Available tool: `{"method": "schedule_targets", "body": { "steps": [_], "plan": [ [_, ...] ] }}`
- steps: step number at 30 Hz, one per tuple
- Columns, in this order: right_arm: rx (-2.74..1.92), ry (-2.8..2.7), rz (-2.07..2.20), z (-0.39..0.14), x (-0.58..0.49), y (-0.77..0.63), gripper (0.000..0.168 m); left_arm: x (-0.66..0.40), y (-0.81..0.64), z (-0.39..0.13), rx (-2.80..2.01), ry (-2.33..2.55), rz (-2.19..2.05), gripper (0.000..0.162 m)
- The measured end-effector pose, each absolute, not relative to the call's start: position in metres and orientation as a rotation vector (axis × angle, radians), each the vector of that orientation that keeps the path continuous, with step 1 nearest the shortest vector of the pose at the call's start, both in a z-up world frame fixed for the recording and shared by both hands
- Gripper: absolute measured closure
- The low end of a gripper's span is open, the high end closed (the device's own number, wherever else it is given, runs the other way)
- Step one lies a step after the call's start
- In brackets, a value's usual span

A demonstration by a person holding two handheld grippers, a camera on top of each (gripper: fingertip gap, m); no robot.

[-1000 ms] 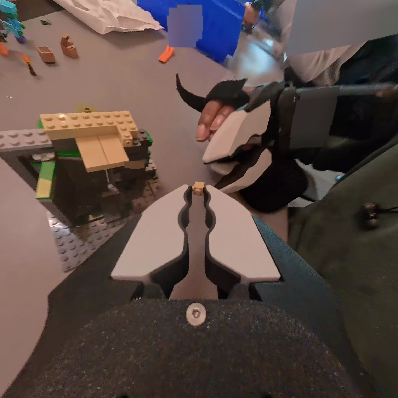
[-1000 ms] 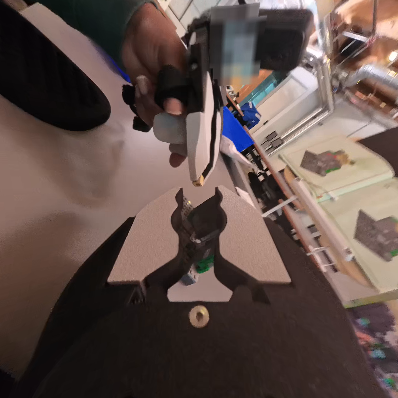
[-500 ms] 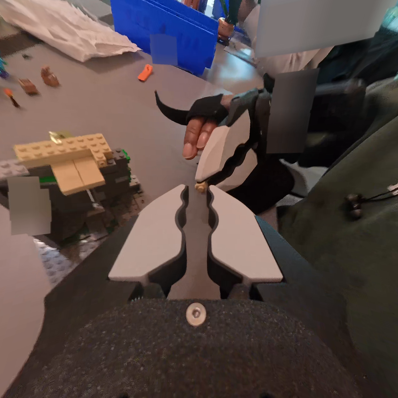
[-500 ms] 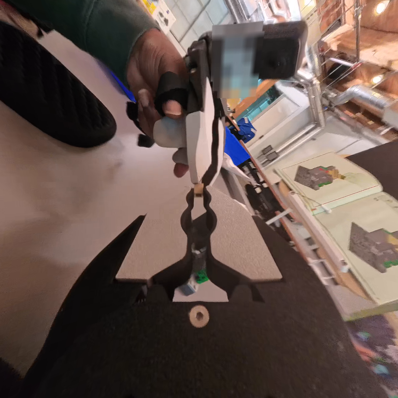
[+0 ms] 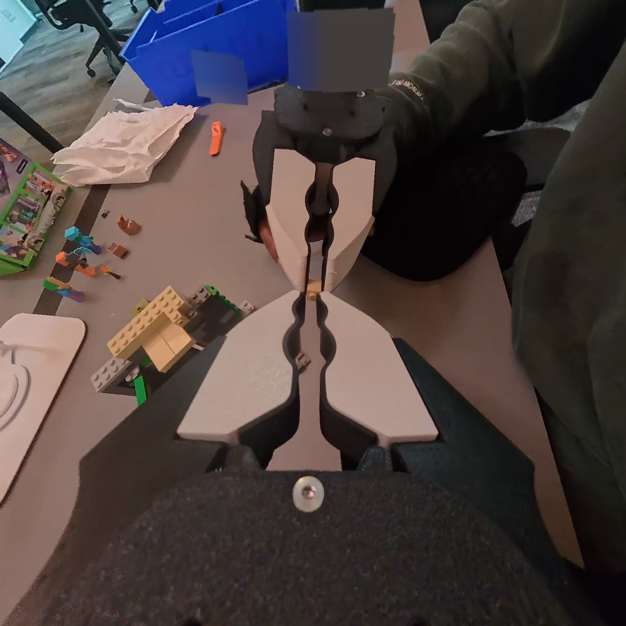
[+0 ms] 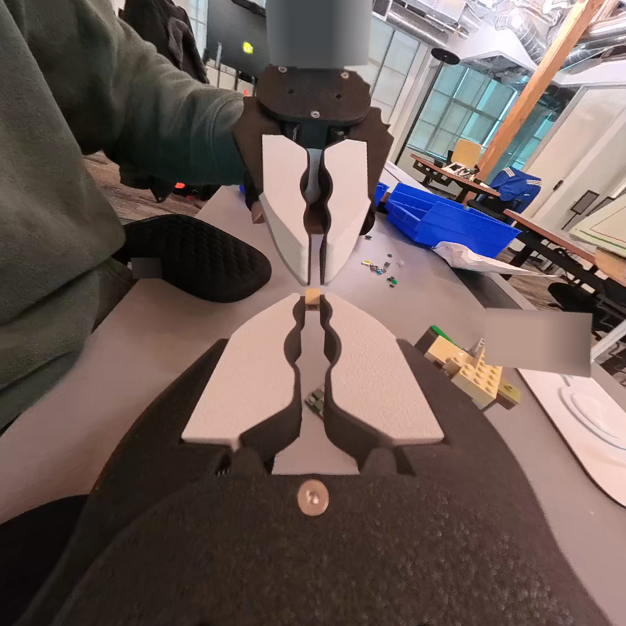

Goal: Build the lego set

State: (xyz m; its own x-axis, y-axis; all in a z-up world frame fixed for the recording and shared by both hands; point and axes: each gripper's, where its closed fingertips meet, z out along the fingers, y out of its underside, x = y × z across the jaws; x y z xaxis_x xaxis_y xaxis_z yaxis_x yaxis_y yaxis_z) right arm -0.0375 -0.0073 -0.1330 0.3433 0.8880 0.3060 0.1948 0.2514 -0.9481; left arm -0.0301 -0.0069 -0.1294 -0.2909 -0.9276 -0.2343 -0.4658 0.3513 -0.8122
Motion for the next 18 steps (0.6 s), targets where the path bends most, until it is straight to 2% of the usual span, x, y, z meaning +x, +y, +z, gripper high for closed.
{"method": "schedule_targets", "body": {
  "steps": [18],
  "plan": [
    [-1.242,-1.141,0.763,-0.1283,-0.0380,-0.0144,0.161,-0.0295,-0.0165,-0.1276,-1.163,1.978,-0.789,0.158]
  ]
}}
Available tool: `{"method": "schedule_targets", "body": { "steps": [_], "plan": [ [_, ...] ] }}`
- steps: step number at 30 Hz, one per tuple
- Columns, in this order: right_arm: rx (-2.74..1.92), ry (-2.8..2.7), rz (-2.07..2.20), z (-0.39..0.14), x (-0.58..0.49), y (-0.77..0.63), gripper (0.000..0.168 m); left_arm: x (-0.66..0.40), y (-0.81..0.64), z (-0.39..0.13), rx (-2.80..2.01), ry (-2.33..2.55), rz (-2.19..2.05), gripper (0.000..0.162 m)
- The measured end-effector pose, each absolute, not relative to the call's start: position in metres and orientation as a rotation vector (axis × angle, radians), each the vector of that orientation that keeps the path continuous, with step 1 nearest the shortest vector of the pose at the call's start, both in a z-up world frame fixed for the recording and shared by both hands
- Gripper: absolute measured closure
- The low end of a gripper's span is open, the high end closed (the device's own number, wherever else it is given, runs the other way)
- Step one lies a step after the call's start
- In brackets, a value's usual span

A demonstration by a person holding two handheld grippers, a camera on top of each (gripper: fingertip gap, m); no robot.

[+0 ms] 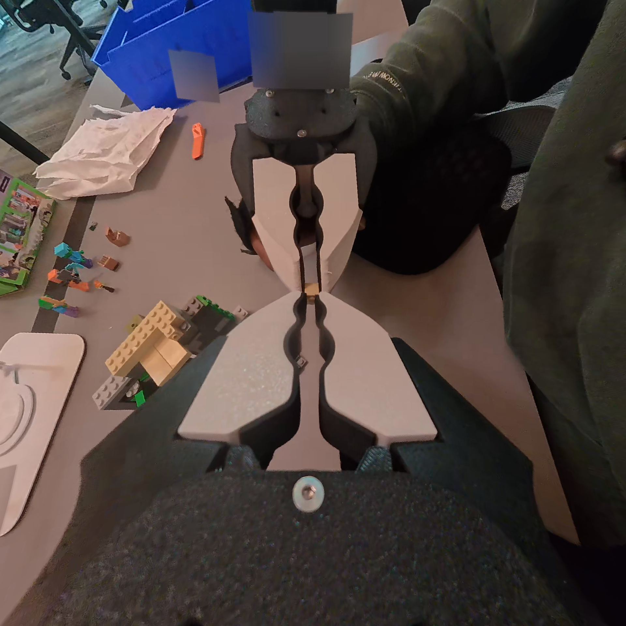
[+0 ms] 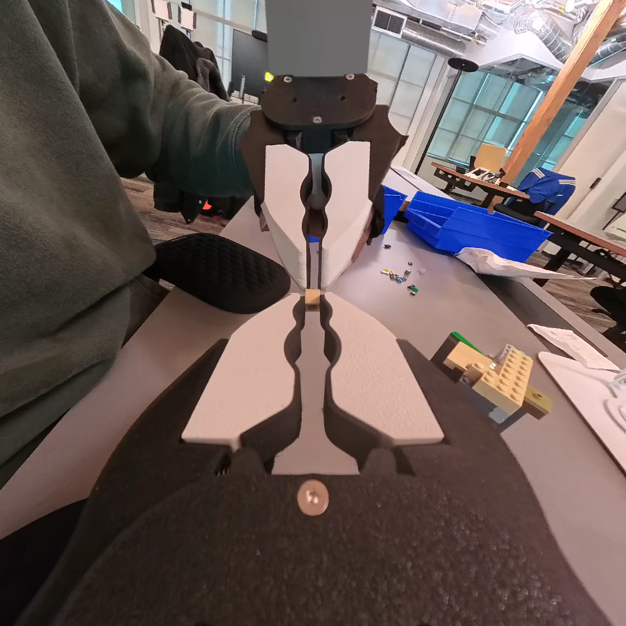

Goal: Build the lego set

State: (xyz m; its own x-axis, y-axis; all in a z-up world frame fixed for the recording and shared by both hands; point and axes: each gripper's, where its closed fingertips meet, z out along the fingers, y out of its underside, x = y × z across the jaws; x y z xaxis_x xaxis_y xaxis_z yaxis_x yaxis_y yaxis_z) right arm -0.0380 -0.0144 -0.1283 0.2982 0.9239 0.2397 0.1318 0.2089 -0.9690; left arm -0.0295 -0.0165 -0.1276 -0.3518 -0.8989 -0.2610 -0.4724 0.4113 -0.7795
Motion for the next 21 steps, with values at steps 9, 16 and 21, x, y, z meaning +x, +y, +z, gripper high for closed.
{"method": "schedule_targets", "body": {
  "steps": [9,16,21],
  "plan": [
    [-1.240,-1.133,0.806,-0.127,-0.038,-0.017,0.161,-0.030,-0.019,-0.127,-1.156,1.972,-0.799,0.159],
    [-1.205,-1.100,0.901,-0.114,-0.039,-0.024,0.161,-0.029,-0.025,-0.130,-1.161,1.968,-0.831,0.162],
    [-1.201,-1.081,0.896,-0.110,-0.034,-0.022,0.161,-0.027,-0.024,-0.126,-1.167,1.935,-0.855,0.162]
  ]
}}
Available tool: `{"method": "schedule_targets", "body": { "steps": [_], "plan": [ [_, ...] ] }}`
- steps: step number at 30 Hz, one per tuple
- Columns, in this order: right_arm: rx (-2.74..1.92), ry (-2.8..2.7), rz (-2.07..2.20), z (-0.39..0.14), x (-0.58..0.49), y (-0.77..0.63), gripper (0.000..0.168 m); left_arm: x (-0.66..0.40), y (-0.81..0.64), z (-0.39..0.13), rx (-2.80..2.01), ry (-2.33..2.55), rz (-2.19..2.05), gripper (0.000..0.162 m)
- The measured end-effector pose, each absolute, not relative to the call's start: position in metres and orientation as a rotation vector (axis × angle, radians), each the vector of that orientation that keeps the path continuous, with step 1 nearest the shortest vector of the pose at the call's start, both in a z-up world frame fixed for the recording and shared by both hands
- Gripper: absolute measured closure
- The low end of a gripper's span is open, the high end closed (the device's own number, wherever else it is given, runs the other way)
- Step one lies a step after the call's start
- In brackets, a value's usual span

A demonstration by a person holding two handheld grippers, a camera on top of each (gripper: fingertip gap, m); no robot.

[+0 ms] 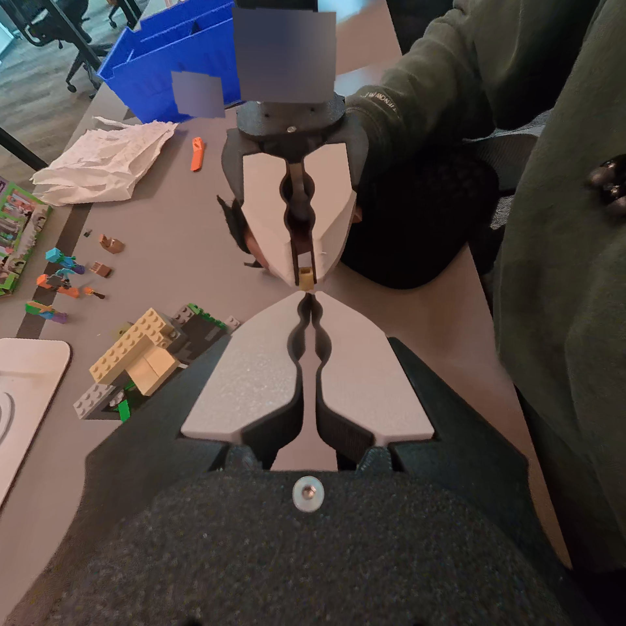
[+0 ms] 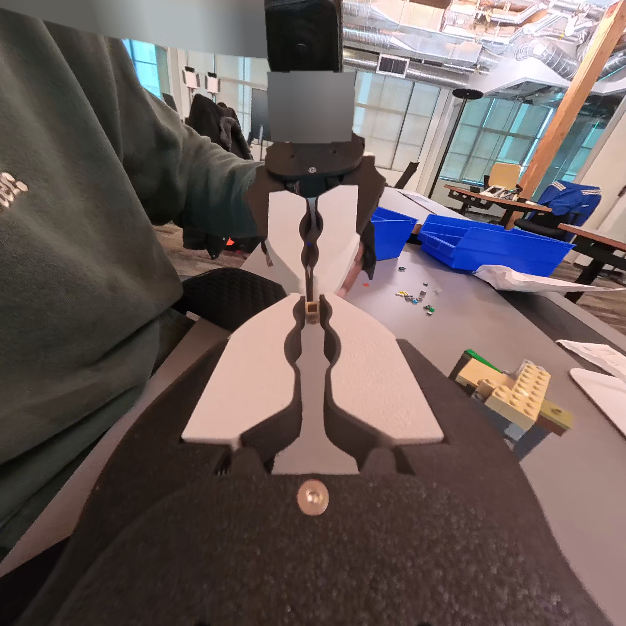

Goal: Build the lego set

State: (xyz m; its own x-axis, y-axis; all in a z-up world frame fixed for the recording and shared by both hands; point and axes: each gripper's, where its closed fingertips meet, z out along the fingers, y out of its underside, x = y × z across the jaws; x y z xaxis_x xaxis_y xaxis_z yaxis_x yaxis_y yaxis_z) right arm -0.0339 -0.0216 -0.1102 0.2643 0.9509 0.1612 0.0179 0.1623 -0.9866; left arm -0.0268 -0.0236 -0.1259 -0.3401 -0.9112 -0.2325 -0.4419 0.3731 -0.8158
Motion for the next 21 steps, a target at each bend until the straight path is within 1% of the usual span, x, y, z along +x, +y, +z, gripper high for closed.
{"method": "schedule_targets", "body": {
  "steps": [5,6,9,15,21],
  "plan": [
    [-1.187,-1.028,0.957,-0.105,-0.031,-0.021,0.161,-0.025,-0.021,-0.124,-1.183,1.874,-0.911,0.162],
    [-1.179,-1.003,0.988,-0.101,-0.029,-0.021,0.161,-0.024,-0.021,-0.122,-1.190,1.840,-0.946,0.151],
    [-1.141,-0.921,1.087,-0.088,-0.022,-0.021,0.161,-0.019,-0.022,-0.116,-1.192,1.743,-1.032,0.147],
    [-1.084,-0.834,1.204,-0.073,-0.015,-0.023,0.161,-0.004,-0.026,-0.095,-1.135,1.537,-1.154,0.150],
    [-1.052,-0.795,1.262,-0.064,-0.009,-0.025,0.161,0.003,-0.028,-0.083,-1.094,1.472,-1.178,0.157]
  ]
}}
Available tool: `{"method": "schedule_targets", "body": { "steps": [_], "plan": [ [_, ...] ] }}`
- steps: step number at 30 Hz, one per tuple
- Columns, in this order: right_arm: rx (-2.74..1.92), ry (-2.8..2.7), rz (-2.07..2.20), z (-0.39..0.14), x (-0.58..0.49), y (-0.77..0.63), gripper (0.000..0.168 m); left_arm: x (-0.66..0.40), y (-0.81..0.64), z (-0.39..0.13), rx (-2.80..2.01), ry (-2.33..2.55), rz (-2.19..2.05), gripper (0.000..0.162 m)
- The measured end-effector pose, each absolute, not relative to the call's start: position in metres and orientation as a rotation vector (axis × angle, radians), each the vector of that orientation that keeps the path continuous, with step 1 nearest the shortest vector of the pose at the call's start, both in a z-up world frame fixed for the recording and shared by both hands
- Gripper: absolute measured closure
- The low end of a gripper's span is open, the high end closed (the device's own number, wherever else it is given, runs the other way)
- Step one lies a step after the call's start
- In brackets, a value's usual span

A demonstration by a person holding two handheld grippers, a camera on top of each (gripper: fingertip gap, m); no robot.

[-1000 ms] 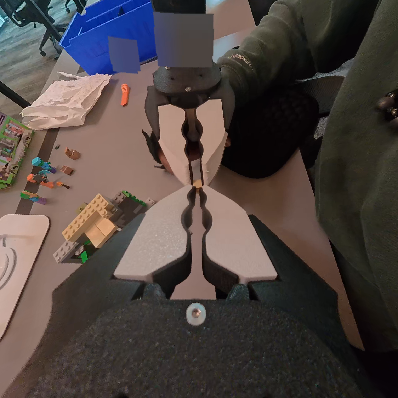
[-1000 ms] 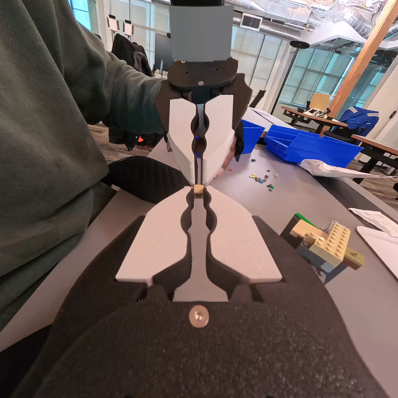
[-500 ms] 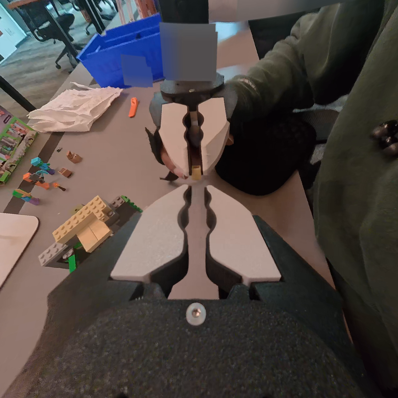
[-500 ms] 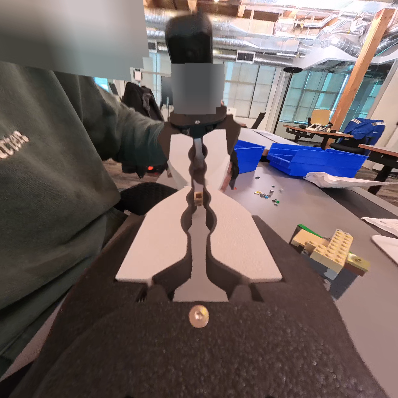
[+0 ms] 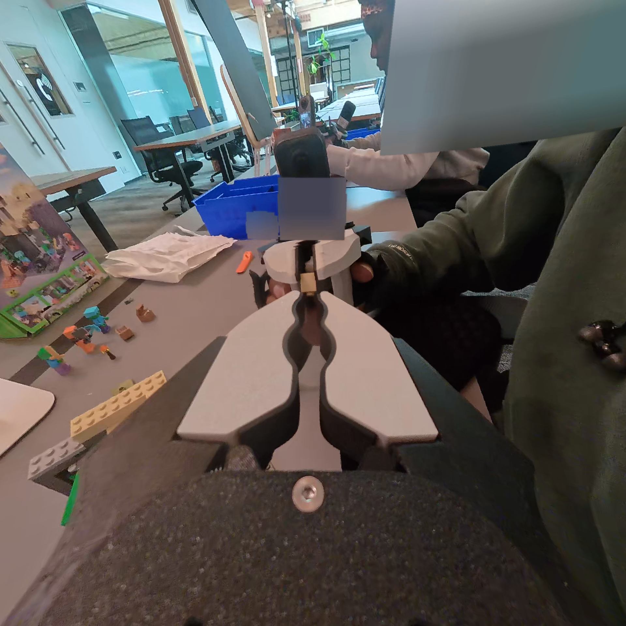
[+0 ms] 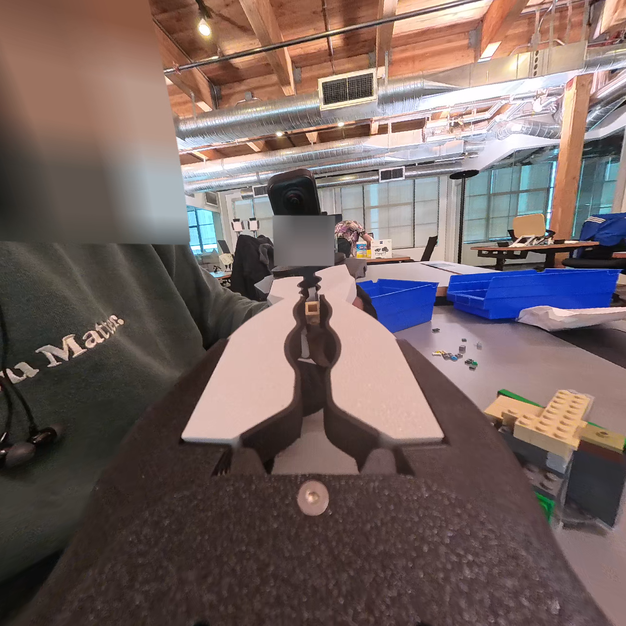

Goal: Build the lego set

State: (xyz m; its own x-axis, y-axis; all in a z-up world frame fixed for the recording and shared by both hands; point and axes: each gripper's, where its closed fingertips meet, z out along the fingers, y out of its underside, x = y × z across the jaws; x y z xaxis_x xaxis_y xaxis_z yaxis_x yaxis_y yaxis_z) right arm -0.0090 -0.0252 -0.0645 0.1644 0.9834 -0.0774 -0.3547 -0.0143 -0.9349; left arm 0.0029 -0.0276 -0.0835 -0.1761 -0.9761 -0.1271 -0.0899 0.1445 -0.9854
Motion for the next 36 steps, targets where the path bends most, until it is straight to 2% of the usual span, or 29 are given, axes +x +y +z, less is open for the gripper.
{"method": "schedule_targets", "body": {
  "steps": [18,36],
  "plan": [
    [-1.058,-0.792,1.262,-0.066,-0.008,-0.023,0.161,0.001,-0.024,-0.083,-1.142,1.457,-1.195,0.157],
    [-1.256,-0.777,0.944,-0.090,0.018,0.020,0.164,-0.008,0.027,-0.123,-1.432,1.578,-0.979,0.162]
  ]
}}
